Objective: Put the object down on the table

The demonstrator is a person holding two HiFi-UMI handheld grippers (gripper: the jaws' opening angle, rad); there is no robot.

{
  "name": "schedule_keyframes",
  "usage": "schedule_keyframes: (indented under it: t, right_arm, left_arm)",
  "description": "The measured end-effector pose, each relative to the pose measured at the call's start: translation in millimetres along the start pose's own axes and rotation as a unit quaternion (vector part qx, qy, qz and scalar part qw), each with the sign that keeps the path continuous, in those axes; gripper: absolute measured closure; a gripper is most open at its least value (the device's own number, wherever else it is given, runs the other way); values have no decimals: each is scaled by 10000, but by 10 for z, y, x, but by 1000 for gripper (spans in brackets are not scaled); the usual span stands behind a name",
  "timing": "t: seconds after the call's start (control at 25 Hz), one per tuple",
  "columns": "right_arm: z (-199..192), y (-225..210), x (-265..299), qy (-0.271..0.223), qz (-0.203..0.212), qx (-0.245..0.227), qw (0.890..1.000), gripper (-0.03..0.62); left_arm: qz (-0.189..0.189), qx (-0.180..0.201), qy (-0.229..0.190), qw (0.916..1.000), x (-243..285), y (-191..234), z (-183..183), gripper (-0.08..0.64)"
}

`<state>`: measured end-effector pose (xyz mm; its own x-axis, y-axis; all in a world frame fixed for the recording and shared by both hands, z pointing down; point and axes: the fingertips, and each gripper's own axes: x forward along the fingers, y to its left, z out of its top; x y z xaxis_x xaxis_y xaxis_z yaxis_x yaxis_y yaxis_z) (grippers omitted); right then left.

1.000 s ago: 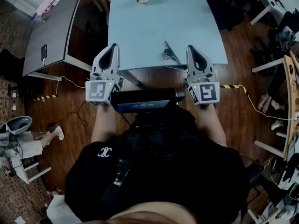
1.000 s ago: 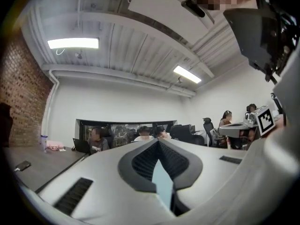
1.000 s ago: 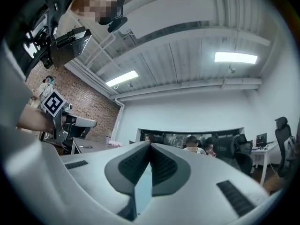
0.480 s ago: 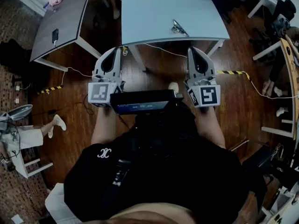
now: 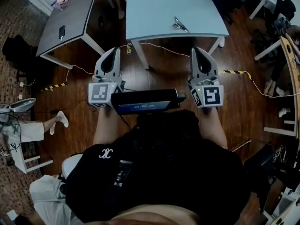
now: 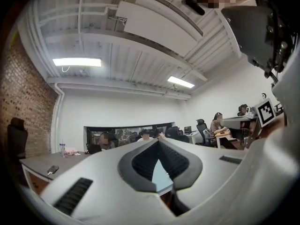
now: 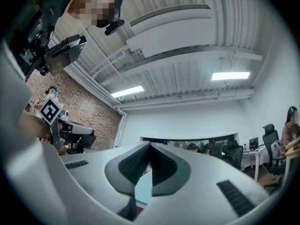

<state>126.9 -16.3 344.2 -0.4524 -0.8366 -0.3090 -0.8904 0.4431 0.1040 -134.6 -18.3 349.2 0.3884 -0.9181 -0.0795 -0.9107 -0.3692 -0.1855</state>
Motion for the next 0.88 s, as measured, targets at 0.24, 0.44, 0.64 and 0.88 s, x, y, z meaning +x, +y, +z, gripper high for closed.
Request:
schedule_keyframes:
  t: [0.24,0.44,0.64,0.88]
  right_arm:
    - [72,-385,-207,19,79,32,10000,617]
    - [136,-559,-395,-34,120,23,9999,618]
    - [111,-652,-608,61,103,69,9999,618]
    - [122,-643,-690,51,171,48,9998,618]
  left_arm:
    - [80,35,-62,9999,112,-425,183,555]
    - [154,-5,12,9999,71,-708,212,555]
    - [180,33,115,9998,-39,-908,169,555]
    - [288,38,150,9995,-155,-974,178,555]
